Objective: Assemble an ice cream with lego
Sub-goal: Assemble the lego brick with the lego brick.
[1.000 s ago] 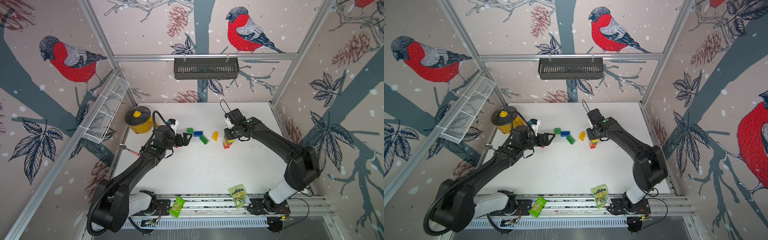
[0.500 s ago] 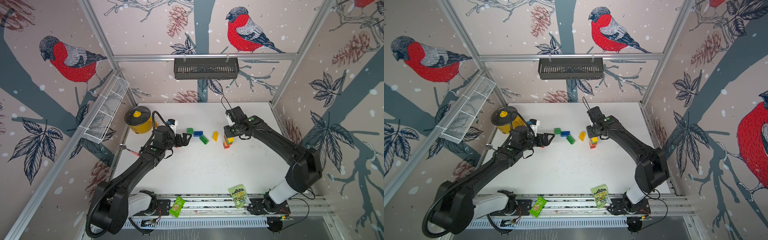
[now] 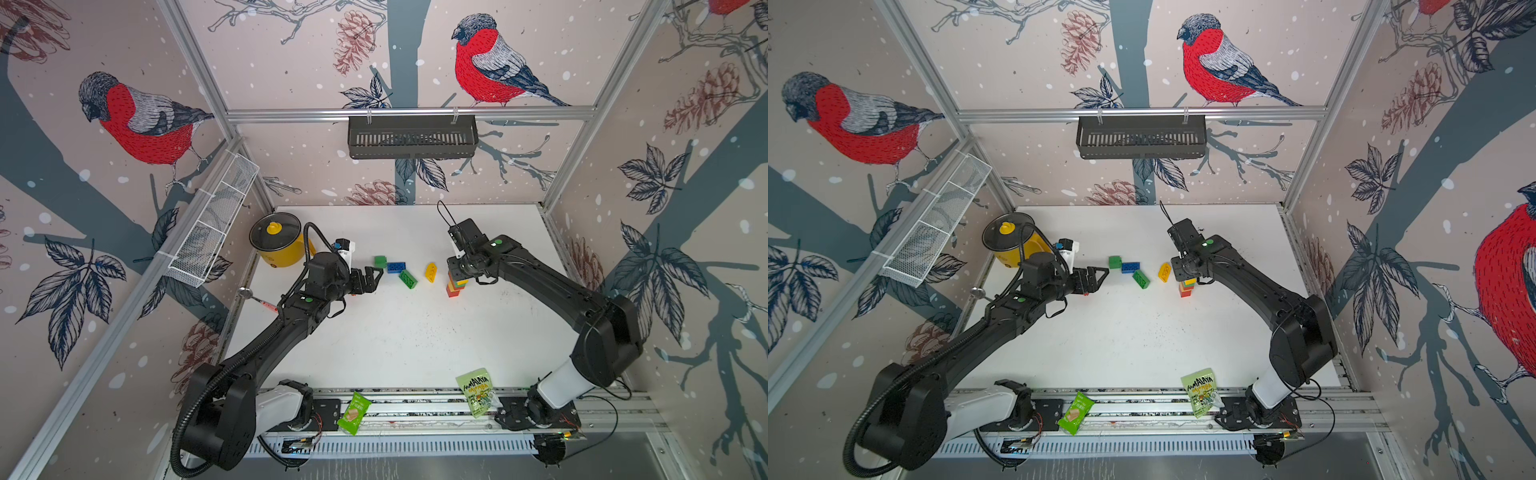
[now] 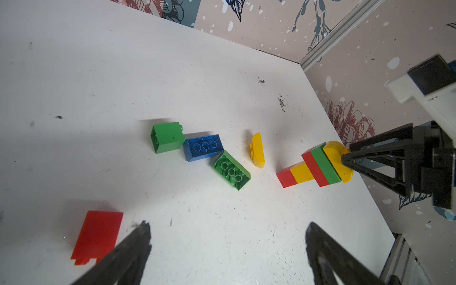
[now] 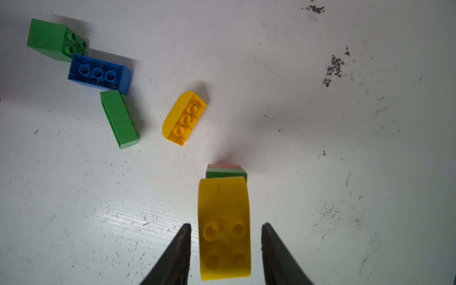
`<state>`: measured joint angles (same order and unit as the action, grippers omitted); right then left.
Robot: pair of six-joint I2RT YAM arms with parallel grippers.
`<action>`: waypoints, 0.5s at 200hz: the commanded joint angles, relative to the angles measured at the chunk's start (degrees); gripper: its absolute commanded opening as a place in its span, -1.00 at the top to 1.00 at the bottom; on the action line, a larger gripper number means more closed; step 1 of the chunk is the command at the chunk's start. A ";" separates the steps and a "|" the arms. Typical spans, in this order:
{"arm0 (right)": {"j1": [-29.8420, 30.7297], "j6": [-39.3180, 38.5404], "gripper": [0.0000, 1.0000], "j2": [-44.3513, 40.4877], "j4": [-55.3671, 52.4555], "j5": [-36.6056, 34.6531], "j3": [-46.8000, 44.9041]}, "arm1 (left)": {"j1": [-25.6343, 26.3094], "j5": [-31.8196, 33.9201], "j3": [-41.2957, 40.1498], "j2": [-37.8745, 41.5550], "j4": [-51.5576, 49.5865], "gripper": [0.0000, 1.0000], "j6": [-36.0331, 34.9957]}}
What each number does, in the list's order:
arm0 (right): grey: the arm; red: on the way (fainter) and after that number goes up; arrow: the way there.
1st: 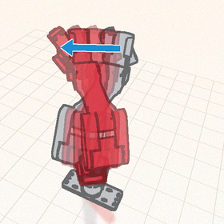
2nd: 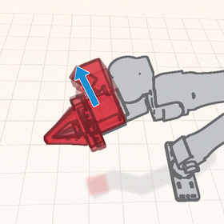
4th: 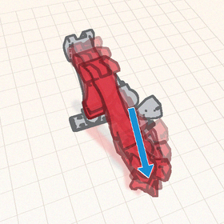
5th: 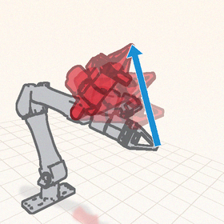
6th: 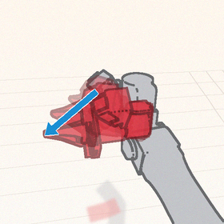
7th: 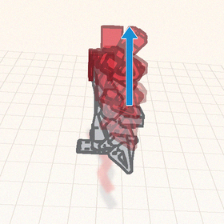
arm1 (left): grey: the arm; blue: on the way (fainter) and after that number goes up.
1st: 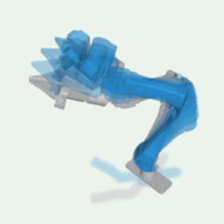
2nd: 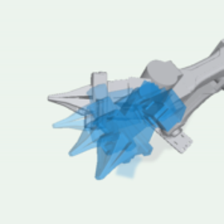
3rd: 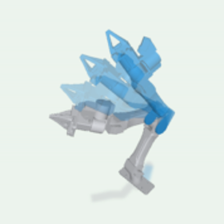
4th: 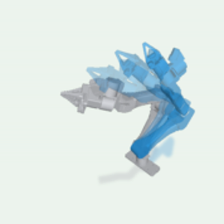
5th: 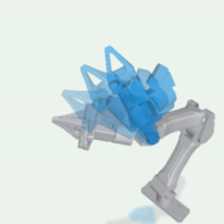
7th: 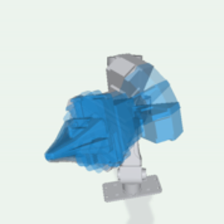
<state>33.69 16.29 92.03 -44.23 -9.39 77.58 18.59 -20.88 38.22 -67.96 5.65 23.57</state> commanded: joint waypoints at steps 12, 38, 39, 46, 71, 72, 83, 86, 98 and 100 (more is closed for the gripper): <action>-0.02 0.45 0.13 0.54 0.65 0.42 0.02 | 0.04 0.22 -0.04 0.02 0.50 -0.94 -0.92; -0.03 0.33 0.15 1.03 0.40 -0.13 0.09 | 0.05 0.33 -0.03 -0.01 0.41 -0.94 -1.01; -0.03 0.37 0.15 1.04 0.43 -0.16 0.10 | 0.05 0.28 -0.01 -0.03 0.41 -0.94 -0.99; 0.07 0.28 0.16 1.25 0.21 -0.36 0.16 | 0.04 0.24 -0.01 -0.01 0.41 -0.94 -1.07; 0.06 0.06 0.21 1.77 0.08 -0.57 0.29 | 0.06 0.33 0.02 -0.10 0.41 -0.94 -1.03; 0.06 0.01 0.21 1.80 0.14 -0.56 0.29 | 0.05 0.33 0.02 -0.04 0.41 -0.94 -1.01; 0.08 -0.06 0.24 1.88 0.20 -0.63 0.42 | 0.04 0.34 0.08 -0.04 0.35 -0.94 -1.01; 0.09 -0.08 0.26 2.01 0.19 -0.72 0.46 | 0.04 0.36 0.02 -0.02 0.41 -0.94 -1.07; 0.08 -0.13 0.31 2.11 0.37 -0.95 0.55 | 0.05 0.41 0.17 -0.09 0.41 -0.94 -1.07; 0.06 -0.12 0.32 2.13 0.46 -0.95 0.55 | 0.04 0.41 0.17 -0.07 0.35 -0.94 -1.07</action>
<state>33.69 16.27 93.84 -44.03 -9.28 77.67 18.59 -20.84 38.20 -67.99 5.65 23.55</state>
